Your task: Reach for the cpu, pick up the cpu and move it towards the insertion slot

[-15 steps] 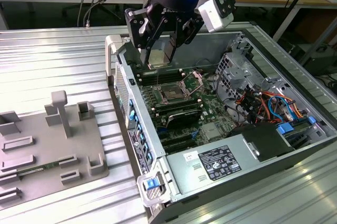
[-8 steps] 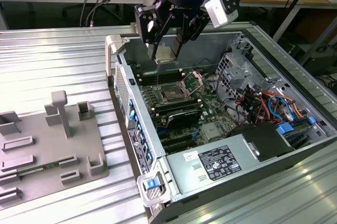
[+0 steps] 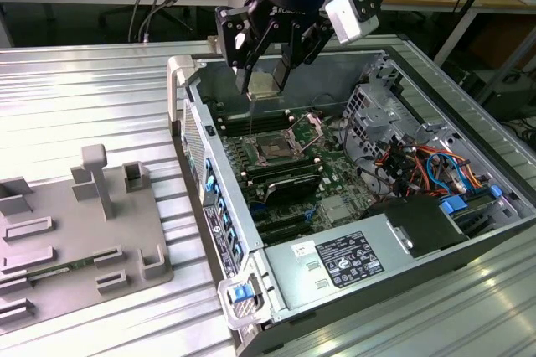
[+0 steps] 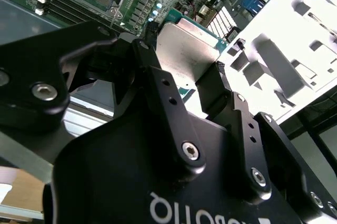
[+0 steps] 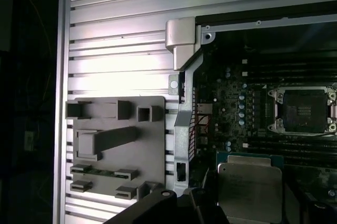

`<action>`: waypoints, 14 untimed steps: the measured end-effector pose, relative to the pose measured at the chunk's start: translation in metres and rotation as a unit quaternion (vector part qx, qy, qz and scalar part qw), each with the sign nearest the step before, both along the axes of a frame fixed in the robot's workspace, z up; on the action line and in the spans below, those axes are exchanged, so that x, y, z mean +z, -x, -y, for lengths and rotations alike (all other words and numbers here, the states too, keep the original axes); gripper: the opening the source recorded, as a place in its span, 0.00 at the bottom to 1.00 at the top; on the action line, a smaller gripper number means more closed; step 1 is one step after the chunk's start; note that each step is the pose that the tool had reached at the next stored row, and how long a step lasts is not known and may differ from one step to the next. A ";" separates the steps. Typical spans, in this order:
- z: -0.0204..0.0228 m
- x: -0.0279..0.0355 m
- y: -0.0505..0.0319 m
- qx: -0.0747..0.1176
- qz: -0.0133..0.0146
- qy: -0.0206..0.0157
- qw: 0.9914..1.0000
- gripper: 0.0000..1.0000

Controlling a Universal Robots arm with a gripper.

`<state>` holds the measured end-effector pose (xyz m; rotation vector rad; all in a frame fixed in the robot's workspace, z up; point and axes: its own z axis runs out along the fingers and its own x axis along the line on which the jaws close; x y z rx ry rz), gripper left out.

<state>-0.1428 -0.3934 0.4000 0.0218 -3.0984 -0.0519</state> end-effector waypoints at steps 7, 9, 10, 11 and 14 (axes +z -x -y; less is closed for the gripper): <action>-0.0001 -0.0001 -0.0003 -0.001 0.000 0.000 1.000 0.55; -0.0001 -0.0001 -0.0004 -0.001 0.000 0.000 1.000 0.55; -0.0001 -0.0001 -0.0009 -0.001 0.000 0.000 1.000 0.55; -0.0002 -0.0001 -0.0013 -0.001 0.000 0.000 1.000 0.55; -0.0009 -0.0001 -0.0054 -0.001 0.000 0.000 1.000 0.55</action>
